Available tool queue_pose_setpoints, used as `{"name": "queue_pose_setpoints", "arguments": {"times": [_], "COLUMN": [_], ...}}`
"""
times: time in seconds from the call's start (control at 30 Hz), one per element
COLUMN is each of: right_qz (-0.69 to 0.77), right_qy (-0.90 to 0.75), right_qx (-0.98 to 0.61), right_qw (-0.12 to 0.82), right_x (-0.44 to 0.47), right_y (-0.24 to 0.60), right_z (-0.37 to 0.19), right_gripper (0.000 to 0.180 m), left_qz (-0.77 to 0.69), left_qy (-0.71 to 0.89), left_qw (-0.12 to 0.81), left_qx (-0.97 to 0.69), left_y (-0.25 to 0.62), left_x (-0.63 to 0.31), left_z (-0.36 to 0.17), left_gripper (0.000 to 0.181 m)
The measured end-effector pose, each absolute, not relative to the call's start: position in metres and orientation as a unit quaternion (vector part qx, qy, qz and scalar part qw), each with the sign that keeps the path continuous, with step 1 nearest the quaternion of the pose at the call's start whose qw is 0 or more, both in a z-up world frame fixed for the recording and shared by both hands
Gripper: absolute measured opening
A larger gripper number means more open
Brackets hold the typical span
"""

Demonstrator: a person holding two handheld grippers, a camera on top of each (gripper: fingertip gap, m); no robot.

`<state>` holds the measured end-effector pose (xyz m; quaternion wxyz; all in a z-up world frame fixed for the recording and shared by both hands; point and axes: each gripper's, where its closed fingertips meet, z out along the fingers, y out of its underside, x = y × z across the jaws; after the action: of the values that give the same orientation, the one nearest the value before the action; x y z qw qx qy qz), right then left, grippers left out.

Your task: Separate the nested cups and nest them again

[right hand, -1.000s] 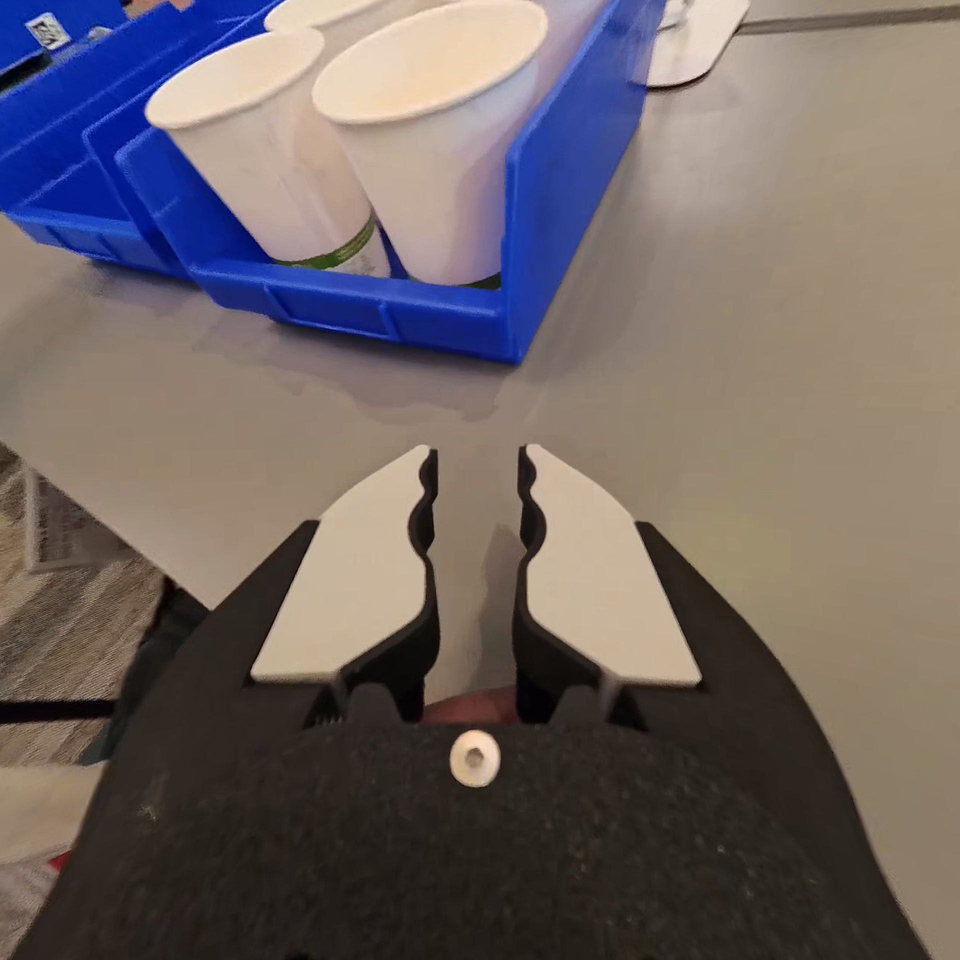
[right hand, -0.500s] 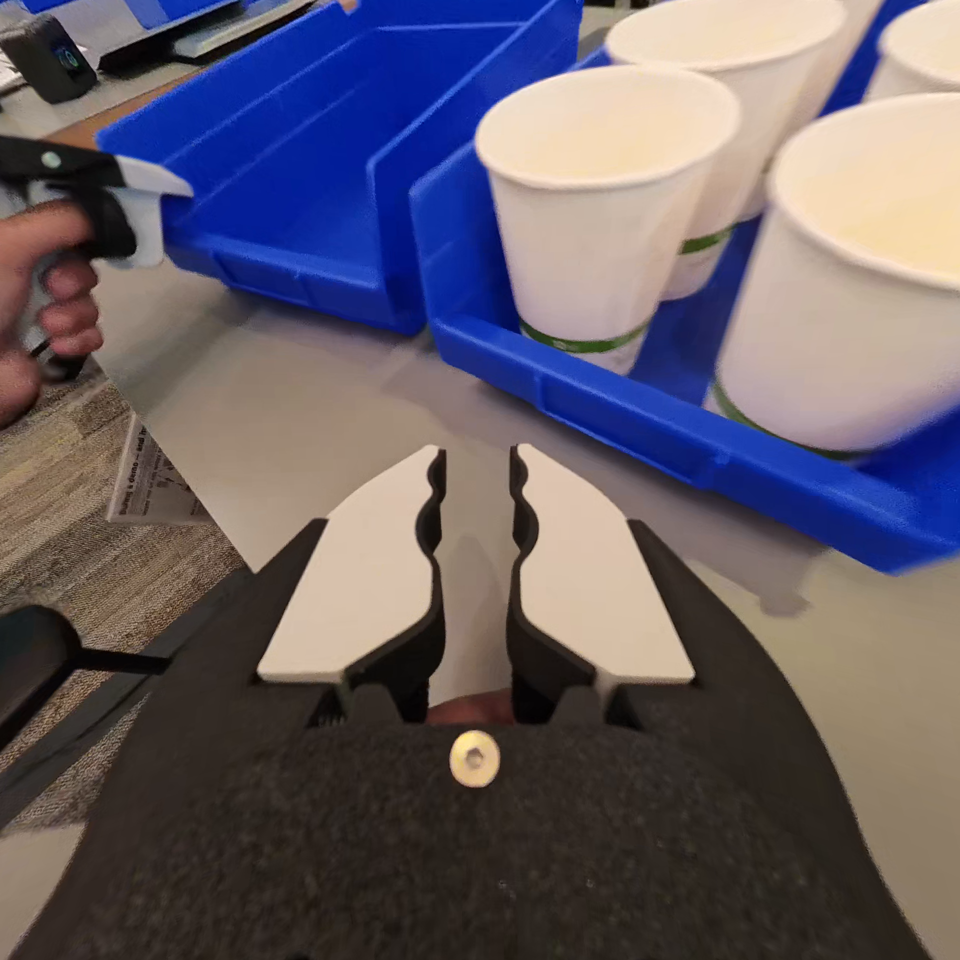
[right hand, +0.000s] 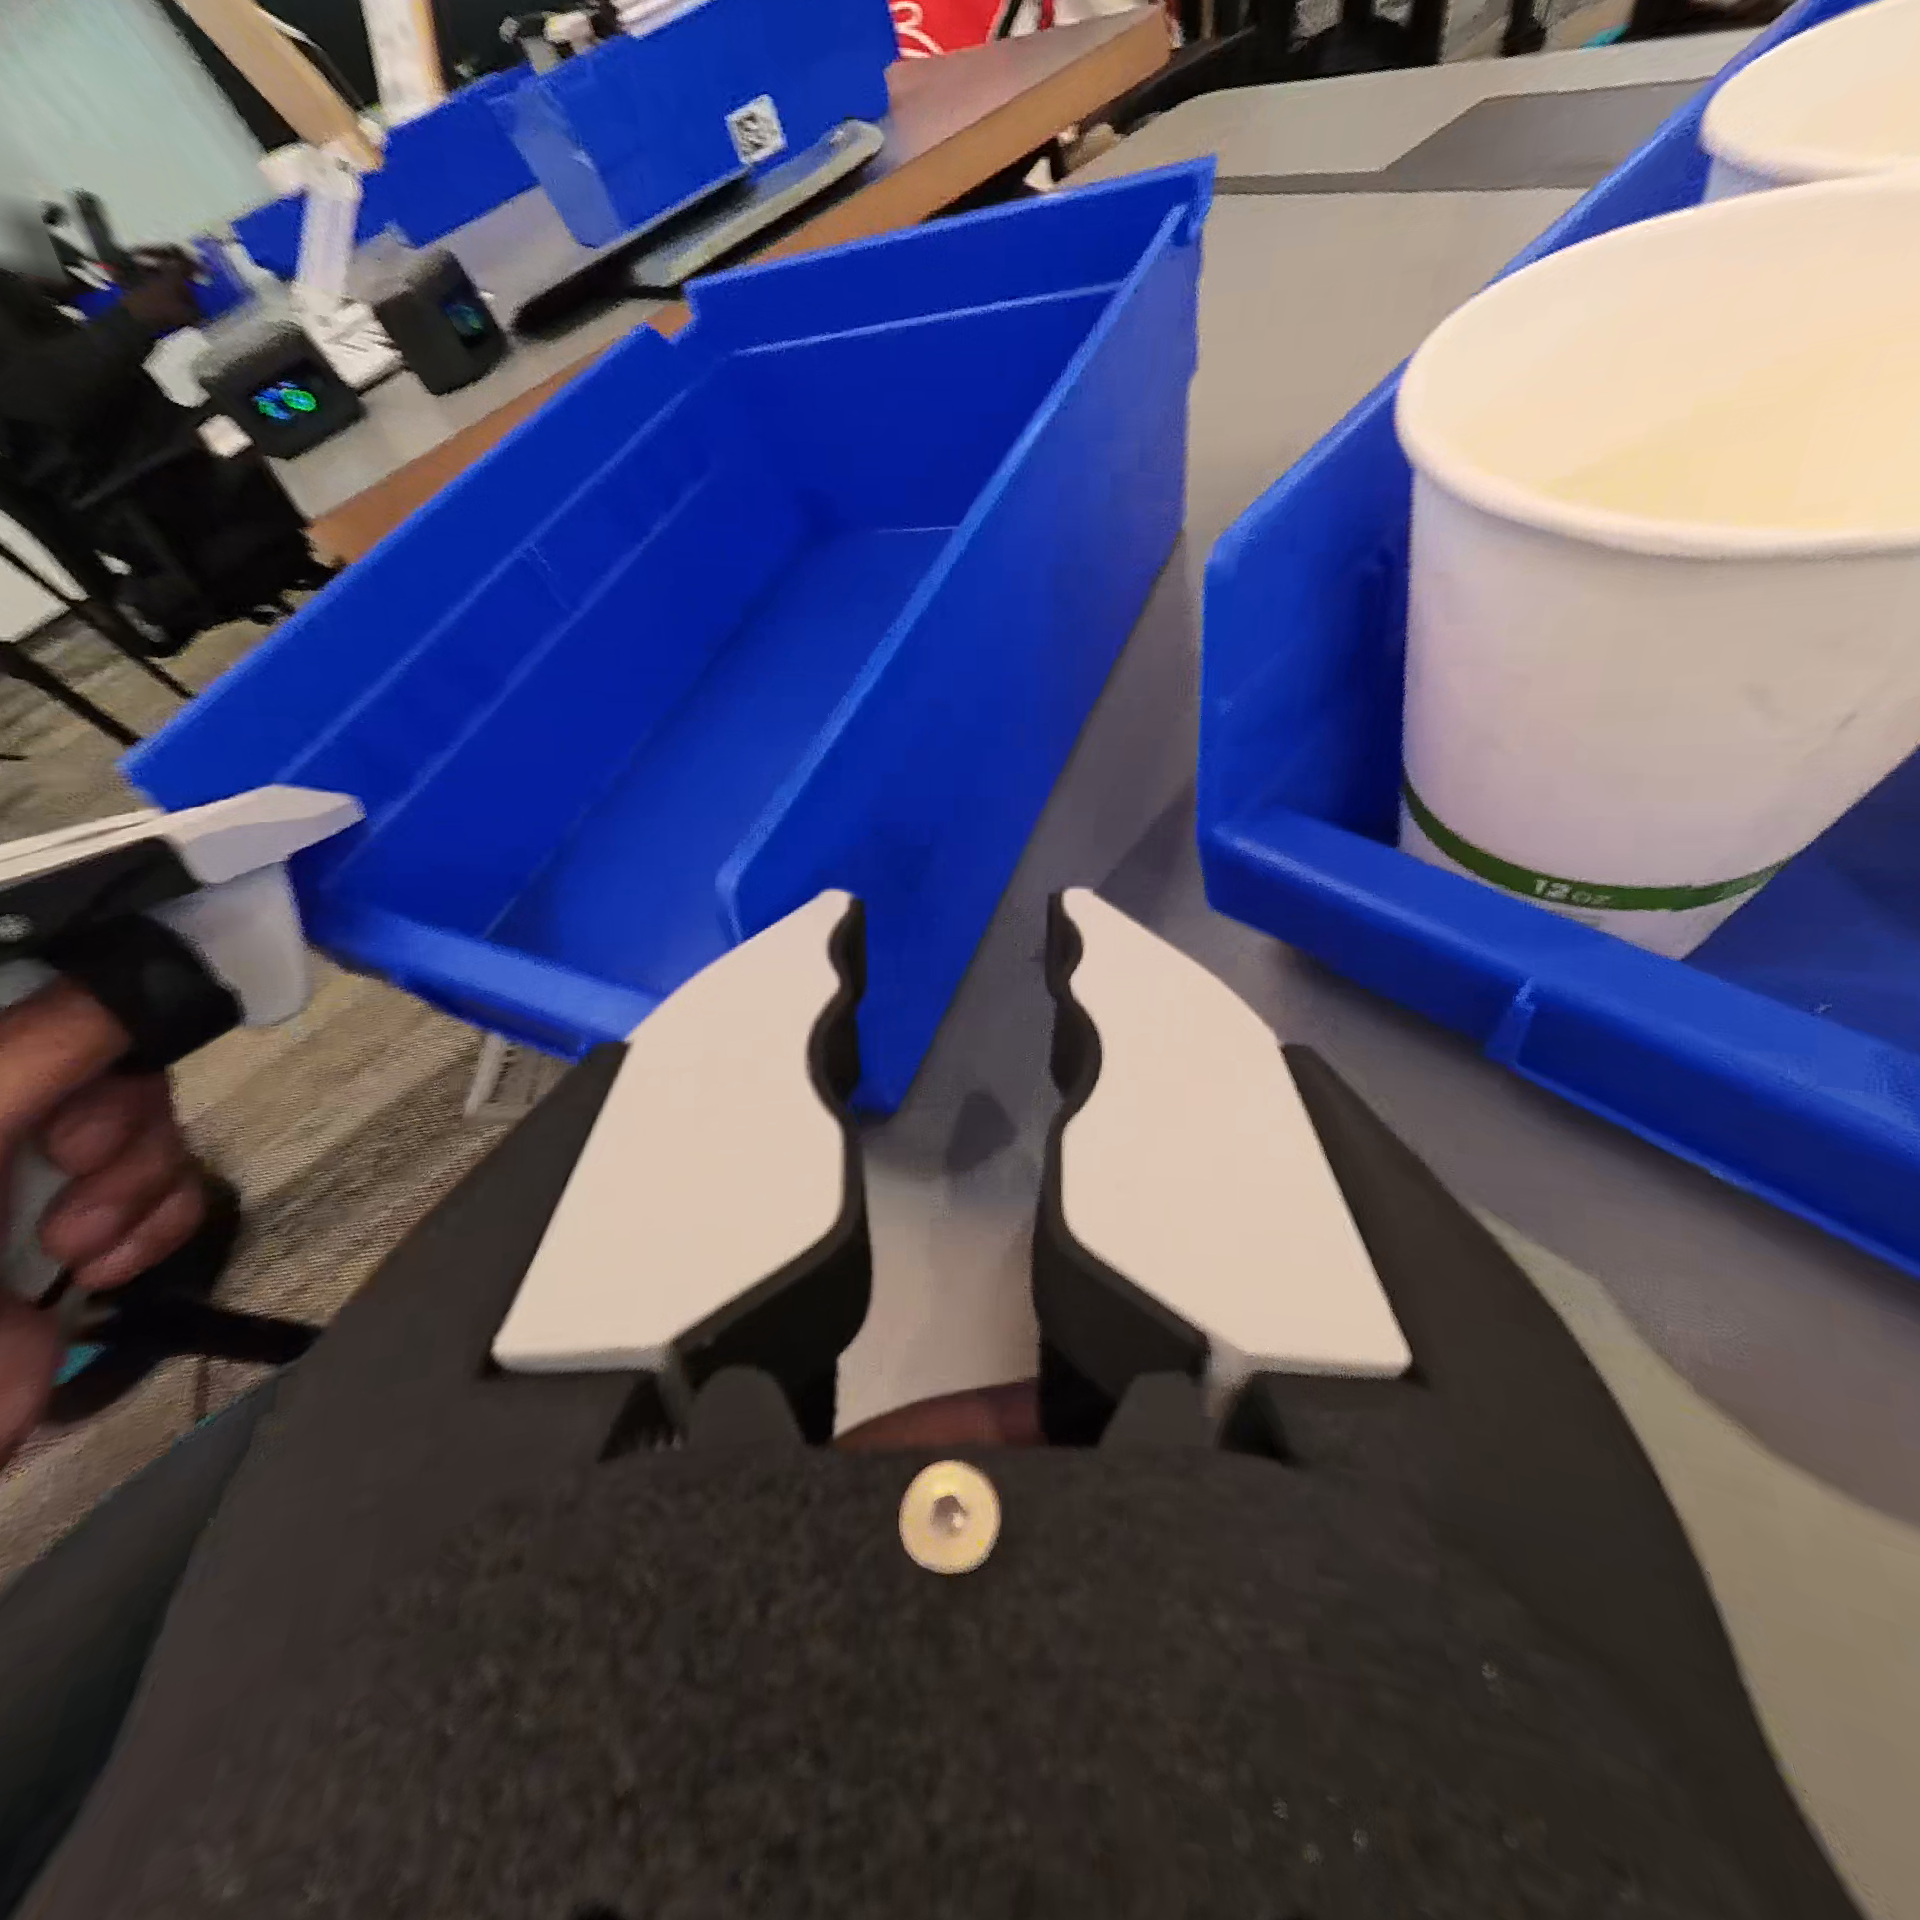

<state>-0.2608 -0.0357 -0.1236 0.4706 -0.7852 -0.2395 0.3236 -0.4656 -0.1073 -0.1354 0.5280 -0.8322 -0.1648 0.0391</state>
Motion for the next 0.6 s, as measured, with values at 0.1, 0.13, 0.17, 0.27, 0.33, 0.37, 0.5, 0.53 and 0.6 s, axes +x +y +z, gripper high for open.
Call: {"name": "queue_pose_setpoints", "arguments": {"times": [0.1, 0.13, 0.17, 0.27, 0.33, 0.37, 0.5, 0.53, 0.6], "right_qz": [0.313, 0.293, 0.28, 0.313, 0.294, 0.281, 0.272, 0.258, 0.227], "right_qy": [-0.253, -0.26, -0.252, -0.247, -0.255, -0.263, -0.259, -0.247, -0.235], "right_qx": [-0.778, -0.779, -0.783, -0.773, -0.764, -0.766, -0.776, -0.778, -0.775], "right_qw": [0.482, 0.49, 0.494, 0.494, 0.515, 0.515, 0.507, 0.516, 0.54], "right_x": [-0.262, -0.261, -0.256, -0.248, -0.245, -0.248, -0.273, -0.274, -0.274], "right_y": [-0.046, -0.046, -0.044, -0.059, -0.064, -0.064, -0.047, -0.038, -0.025], "right_z": [-0.118, -0.117, -0.115, -0.104, -0.104, -0.109, -0.127, -0.129, -0.125], "right_gripper": [0.023, 0.025, 0.035, 0.041, 0.039, 0.04, 0.027, 0.013, 0.006], "left_qz": [0.034, 0.036, 0.035, 0.033, 0.033, 0.034, 0.036, 0.035, 0.034], "left_qy": [-0.168, -0.167, -0.167, -0.164, -0.165, -0.163, -0.149, -0.148, -0.151], "left_qw": [0.527, 0.527, 0.528, 0.529, 0.528, 0.528, 0.532, 0.533, 0.536], "left_qx": [-0.833, -0.832, -0.832, -0.832, -0.833, -0.833, -0.833, -0.832, -0.83], "left_y": [-0.11, -0.11, -0.11, -0.111, -0.112, -0.112, -0.114, -0.116, -0.117], "left_x": [-0.467, -0.468, -0.468, -0.467, -0.466, -0.464, -0.449, -0.446, -0.44], "left_z": [-0.135, -0.135, -0.135, -0.135, -0.135, -0.135, -0.135, -0.135, -0.134], "left_gripper": [0.003, 0.003, 0.003, 0.003, 0.003, 0.003, 0.004, 0.004, 0.005]}}
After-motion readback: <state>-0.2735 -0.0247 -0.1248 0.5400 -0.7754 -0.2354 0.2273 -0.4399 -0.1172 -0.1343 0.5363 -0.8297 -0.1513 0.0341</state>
